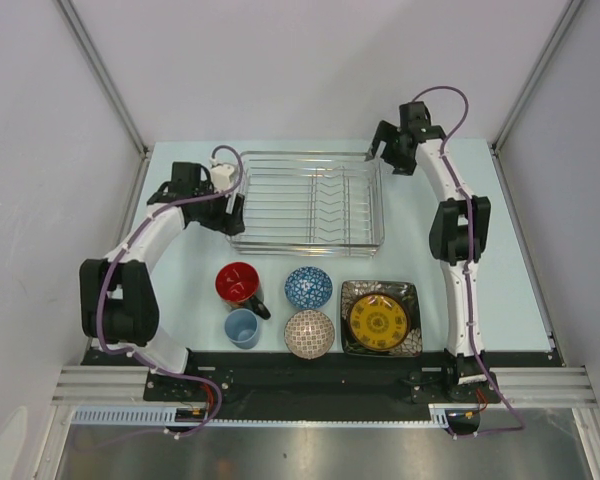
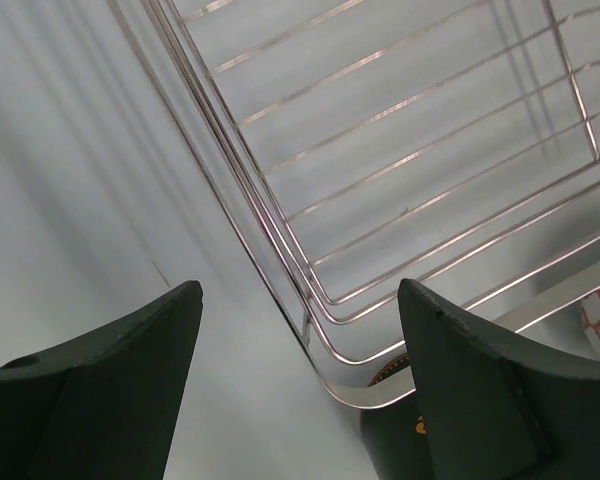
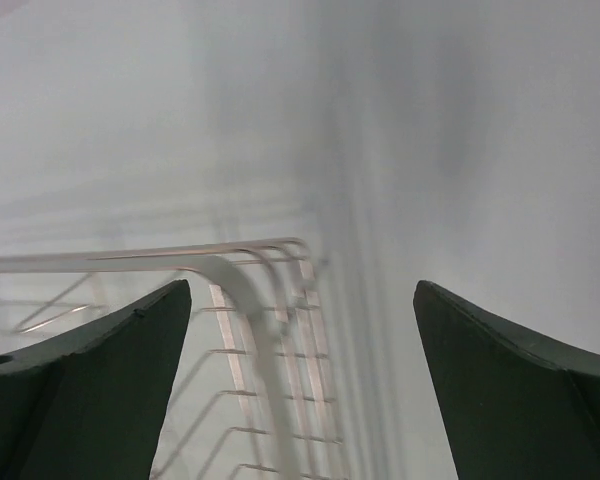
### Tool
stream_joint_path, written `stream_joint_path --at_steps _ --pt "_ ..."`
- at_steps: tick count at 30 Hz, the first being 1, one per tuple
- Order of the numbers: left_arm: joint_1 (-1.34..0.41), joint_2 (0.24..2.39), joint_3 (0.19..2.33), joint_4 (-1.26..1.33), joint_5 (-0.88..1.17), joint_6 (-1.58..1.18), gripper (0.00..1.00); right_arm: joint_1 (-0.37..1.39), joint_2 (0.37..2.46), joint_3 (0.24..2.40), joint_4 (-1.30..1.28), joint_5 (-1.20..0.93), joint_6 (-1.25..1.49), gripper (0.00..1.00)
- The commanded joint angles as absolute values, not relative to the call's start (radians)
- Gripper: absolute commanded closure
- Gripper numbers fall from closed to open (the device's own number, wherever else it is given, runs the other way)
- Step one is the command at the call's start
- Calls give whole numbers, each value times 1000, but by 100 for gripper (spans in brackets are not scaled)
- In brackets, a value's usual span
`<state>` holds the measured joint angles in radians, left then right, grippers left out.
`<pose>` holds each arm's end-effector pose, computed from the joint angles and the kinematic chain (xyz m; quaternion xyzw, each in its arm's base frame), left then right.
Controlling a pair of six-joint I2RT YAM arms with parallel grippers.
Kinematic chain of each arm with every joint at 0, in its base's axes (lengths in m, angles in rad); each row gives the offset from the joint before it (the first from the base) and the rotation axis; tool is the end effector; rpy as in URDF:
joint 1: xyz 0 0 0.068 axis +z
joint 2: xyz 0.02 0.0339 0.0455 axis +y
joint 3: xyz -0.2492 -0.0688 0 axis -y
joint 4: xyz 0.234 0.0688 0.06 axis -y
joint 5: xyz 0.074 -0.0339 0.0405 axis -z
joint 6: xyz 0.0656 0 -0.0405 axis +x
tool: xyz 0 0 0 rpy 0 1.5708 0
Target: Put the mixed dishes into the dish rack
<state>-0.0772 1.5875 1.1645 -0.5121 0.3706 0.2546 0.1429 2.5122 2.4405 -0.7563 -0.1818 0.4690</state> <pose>0.3396 -0.0501 0.2126 0.2110 0.9113 -0.1471 0.3215 0.5455 0.0905 0.2012 0.1181 0.9210 0.1895 0.3192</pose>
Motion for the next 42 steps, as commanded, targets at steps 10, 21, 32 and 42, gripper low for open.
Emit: stream_joint_path --at_steps 10,21,32,42 --pt "-43 1428 1427 -508 365 172 4 420 1642 1704 -605 402 356 2" --pt "-37 1393 1379 -526 379 181 4 784 1584 1493 -782 237 264 29" --pt "-37 1345 1318 -522 368 190 4 825 1713 1420 -775 63 262 45" --pt "-37 1355 1315 -523 368 190 4 862 1720 1324 -733 9 265 46"
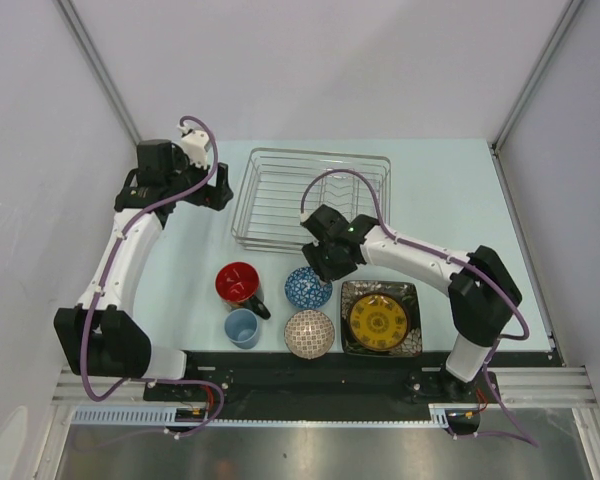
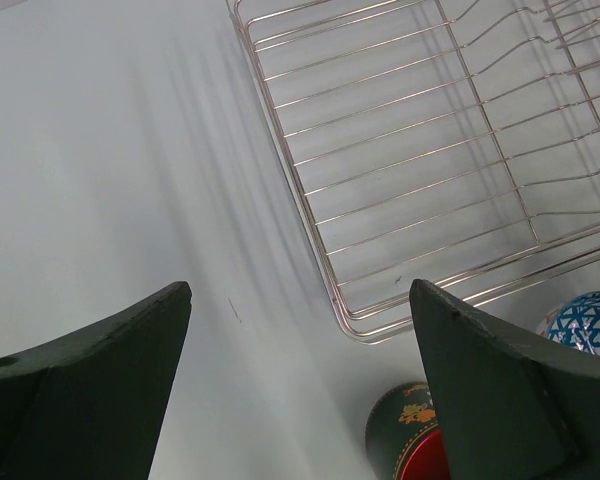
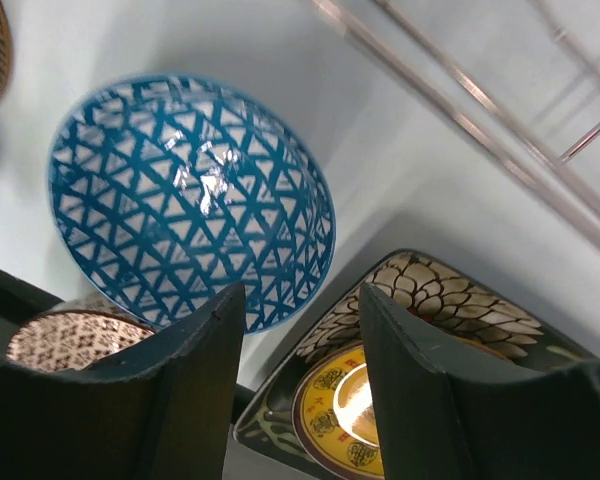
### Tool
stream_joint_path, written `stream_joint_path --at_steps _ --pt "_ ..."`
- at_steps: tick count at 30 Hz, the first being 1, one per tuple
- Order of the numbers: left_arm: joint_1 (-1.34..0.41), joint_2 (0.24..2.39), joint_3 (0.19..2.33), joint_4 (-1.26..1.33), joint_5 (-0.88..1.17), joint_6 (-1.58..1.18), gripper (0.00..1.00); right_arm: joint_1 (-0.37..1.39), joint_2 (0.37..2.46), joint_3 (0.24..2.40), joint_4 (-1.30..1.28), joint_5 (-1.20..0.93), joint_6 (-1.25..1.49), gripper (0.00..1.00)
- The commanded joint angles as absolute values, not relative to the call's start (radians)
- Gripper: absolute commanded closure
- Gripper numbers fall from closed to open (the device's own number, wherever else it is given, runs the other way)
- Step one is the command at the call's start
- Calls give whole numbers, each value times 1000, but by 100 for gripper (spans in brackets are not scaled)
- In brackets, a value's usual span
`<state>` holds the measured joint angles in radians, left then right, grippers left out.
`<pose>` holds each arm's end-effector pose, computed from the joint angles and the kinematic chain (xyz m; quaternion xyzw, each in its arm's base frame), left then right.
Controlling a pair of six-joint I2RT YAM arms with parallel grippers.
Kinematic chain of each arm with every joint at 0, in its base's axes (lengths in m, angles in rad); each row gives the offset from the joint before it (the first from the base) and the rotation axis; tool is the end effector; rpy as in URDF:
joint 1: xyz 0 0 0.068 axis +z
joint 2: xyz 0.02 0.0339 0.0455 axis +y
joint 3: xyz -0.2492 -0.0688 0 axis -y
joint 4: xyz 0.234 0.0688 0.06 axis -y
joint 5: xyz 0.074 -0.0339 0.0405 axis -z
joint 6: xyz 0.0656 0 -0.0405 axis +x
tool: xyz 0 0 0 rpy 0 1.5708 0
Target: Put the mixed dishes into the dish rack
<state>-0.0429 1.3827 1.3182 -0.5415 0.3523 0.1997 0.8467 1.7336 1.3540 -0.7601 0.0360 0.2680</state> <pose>0.3209 -0.0364 0.3259 0.1862 0.8559 -0.1190 0.4675 0.2391 0.2668 0.2016 -0.2750 0.9372 0.0982 0.1908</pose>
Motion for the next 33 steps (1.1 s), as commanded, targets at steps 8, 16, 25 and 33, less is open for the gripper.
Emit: stream_joint_path --at_steps 8,16,25,33 --pt "-37 1356 1315 -517 367 192 4 874 1750 1287 -680 12 296 60" --pt "-37 1353 1312 -512 362 198 4 874 1798 1272 -641 17 302 66" --pt "-37 1356 1308 -511 367 198 5 874 1781 1250 -644 52 301 58" --pt "-37 1368 1302 -500 390 176 5 868 1727 1249 -655 71 299 55"
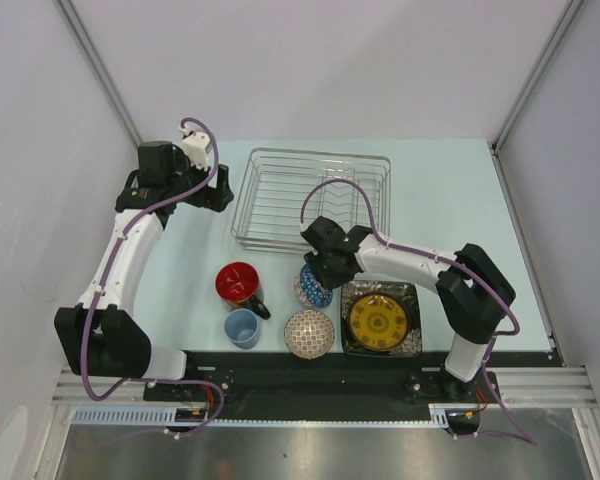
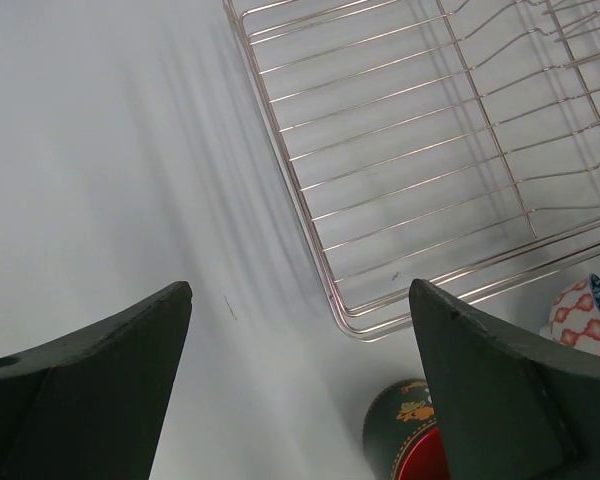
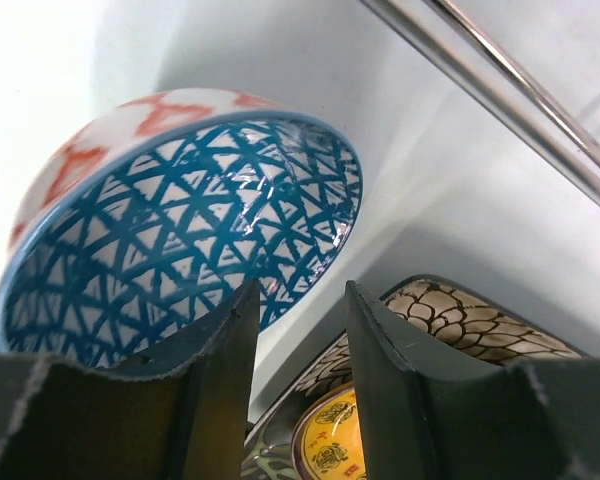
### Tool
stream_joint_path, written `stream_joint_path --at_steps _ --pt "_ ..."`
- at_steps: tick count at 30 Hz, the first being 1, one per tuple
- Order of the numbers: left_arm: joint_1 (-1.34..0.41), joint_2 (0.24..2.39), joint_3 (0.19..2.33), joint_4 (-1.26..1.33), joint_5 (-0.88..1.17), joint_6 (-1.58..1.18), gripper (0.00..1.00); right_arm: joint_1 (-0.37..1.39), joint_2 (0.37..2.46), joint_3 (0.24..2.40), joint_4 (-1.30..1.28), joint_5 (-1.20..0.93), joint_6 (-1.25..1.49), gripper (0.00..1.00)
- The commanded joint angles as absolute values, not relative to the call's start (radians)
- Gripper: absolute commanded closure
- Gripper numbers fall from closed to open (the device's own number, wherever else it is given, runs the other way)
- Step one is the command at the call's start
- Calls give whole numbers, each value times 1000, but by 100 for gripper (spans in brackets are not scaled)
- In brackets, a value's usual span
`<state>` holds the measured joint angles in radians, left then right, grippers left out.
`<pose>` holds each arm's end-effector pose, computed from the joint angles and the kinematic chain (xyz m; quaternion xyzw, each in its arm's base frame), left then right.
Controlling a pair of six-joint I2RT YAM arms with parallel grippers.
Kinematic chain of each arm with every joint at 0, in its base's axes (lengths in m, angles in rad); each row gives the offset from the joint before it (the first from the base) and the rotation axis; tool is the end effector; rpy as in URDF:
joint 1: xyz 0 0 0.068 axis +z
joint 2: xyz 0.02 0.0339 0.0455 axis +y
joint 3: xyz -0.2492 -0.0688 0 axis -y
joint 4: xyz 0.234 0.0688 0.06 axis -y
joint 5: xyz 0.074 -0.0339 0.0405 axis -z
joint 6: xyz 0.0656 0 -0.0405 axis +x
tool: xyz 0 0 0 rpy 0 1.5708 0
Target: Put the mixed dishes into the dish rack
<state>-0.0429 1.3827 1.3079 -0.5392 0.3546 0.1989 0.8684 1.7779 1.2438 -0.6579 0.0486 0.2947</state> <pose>0.3207 -0.0366 0.3226 0.1860 0.8576 -0.1208 0.4640 0.2316 0.2688 0.1603 -0.2734 0.9430 0.0834 0.1704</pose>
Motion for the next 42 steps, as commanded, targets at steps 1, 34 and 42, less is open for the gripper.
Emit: stream_joint_path --at_steps 1,34,42 --pt "-37 1368 1302 -500 394 175 5 868 1732 1250 -653 71 299 55" --pt "-29 1373 1270 -474 391 183 5 960 1870 1537 -729 123 249 55" --pt "-29 1379 1270 -471 408 169 6 960 1827 1511 -759 159 253 52"
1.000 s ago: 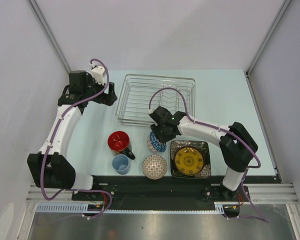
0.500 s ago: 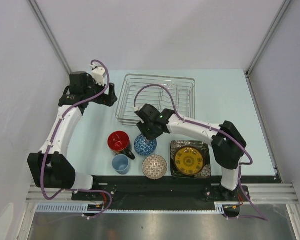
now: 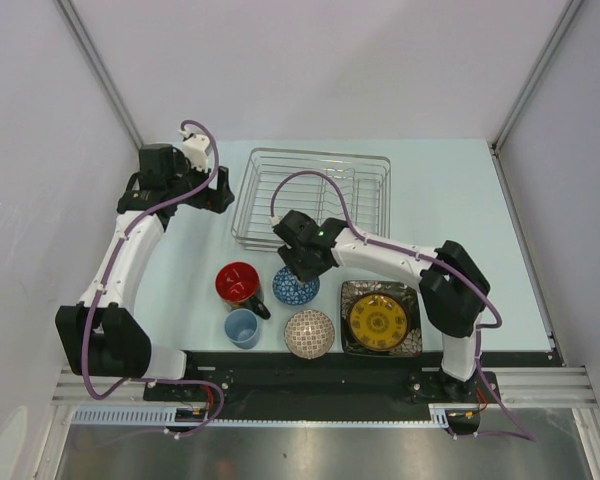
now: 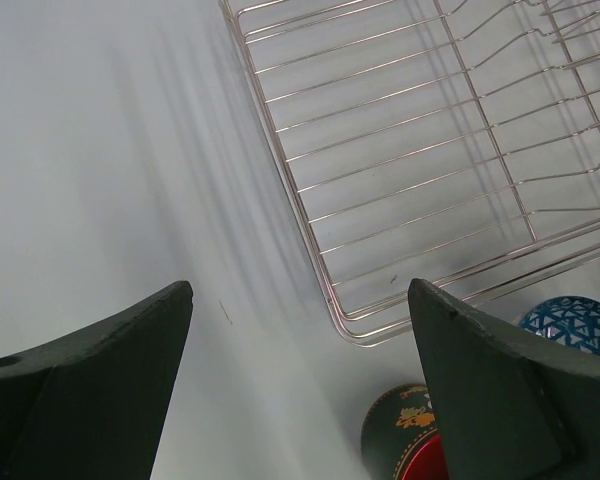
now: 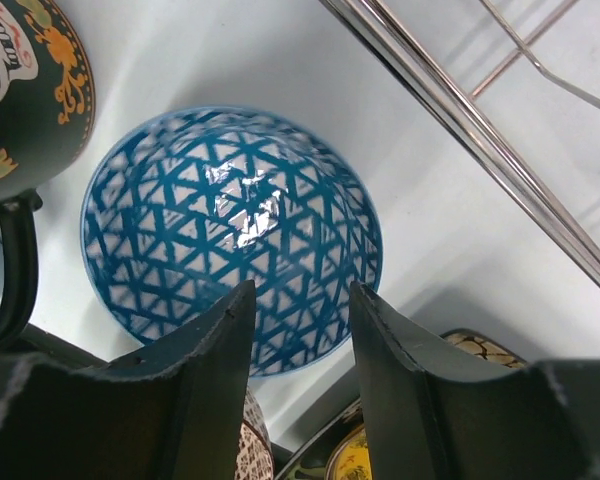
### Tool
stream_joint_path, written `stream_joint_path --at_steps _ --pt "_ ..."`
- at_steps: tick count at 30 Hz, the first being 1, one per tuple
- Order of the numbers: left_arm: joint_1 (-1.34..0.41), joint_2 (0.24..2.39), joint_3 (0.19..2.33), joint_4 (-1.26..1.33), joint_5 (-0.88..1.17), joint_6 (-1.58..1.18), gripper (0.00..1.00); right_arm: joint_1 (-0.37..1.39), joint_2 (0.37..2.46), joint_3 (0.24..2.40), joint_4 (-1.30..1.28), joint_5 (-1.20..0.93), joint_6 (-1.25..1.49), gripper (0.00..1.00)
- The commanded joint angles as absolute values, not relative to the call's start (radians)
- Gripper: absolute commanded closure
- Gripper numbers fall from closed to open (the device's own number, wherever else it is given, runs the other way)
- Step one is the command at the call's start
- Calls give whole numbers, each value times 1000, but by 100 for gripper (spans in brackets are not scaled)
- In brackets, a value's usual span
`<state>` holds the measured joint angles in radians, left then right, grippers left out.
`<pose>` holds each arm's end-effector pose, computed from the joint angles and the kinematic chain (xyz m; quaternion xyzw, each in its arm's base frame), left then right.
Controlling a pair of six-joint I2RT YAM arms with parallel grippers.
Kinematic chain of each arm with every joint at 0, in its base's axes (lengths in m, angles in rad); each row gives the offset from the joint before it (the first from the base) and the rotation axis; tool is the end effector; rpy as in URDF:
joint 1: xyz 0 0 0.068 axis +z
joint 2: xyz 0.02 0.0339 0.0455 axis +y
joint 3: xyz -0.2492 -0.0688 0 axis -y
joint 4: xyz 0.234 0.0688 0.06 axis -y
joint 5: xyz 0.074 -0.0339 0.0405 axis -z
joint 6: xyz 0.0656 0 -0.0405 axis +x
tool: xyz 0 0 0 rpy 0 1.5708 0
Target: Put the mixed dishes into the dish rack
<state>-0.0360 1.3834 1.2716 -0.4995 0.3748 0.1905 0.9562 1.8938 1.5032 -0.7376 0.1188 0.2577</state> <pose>0.3223 -0.0356 0.3143 0.1839 0.8563 -0.1298 0.4649 0.2358 0.3206 0.1905 -0.3210 0.9196 0.0774 0.2130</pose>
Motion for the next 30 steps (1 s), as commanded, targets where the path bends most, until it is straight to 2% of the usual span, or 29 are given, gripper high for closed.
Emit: stream_joint_path --at_steps 1,10,16,23,27,30 --pt "-29 1378 1270 -469 408 169 6 960 1824 1505 -762 164 255 49" --pt "-29 1379 1279 -476 417 164 7 957 1833 1465 -750 175 252 37" --pt "-29 1379 1290 -485 413 167 7 911 1873 1427 -707 89 258 33" --pt "-29 1384 1289 -485 416 170 7 853 1888 1368 -643 9 273 34" --pt "-29 1384 1290 -485 422 167 7 836 1910 1361 -597 -93 275 40" --pt "-29 1382 1289 -488 425 167 7 835 1913 1361 -566 -141 282 41"
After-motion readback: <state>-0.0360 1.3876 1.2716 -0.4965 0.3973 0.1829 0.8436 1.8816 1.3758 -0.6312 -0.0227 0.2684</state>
